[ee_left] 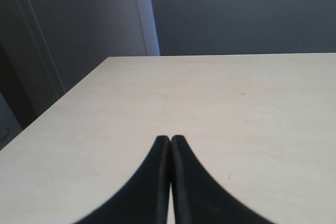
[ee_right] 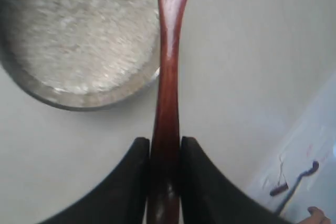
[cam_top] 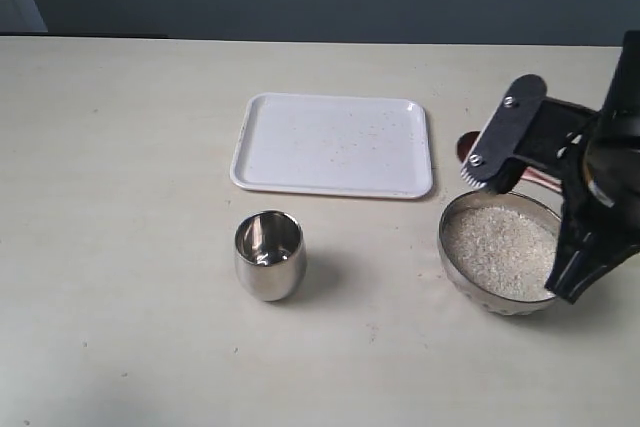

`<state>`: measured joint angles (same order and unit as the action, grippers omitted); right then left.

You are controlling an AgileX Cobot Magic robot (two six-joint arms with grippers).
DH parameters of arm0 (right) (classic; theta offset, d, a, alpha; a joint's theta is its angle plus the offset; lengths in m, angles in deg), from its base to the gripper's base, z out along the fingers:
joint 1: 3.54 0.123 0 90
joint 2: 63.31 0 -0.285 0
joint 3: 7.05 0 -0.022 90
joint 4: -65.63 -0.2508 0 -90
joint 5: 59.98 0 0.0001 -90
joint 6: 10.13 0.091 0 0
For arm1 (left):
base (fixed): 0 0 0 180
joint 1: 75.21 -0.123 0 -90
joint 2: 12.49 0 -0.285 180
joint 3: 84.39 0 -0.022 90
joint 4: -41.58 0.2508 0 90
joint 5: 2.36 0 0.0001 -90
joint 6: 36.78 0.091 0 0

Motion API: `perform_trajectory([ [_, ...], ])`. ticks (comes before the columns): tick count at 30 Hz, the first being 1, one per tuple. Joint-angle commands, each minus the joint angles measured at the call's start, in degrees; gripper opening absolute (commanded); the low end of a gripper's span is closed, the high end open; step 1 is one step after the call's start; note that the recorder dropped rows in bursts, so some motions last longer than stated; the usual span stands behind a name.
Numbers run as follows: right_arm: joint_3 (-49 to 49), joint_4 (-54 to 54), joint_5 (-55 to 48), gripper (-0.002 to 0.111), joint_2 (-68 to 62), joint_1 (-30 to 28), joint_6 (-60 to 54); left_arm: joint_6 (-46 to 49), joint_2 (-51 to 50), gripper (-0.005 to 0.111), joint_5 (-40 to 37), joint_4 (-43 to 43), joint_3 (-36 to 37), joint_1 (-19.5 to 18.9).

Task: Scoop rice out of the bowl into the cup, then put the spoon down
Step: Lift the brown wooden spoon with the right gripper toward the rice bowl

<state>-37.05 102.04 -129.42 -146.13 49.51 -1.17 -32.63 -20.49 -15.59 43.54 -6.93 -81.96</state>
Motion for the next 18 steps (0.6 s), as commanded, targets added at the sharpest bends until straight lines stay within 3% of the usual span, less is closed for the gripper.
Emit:
perform_trajectory([
  [1,-1.44,-0.66,-0.51,-0.001,0.84,-8.35,-2.37,-0.1,0.22,0.0,0.75,-0.16,-0.25,-0.02],
  [7,-3.1,-10.18,-0.51,-0.001,5.75,-10.76,-7.97,-0.1,0.22,0.0,0.75,-0.16,-0.25,-0.02],
  [18,-5.73,3.49,-0.51,-0.001,4.58,-6.65,-8.1,-0.1,0.22,0.0,0.75,-0.16,-0.25,-0.02],
])
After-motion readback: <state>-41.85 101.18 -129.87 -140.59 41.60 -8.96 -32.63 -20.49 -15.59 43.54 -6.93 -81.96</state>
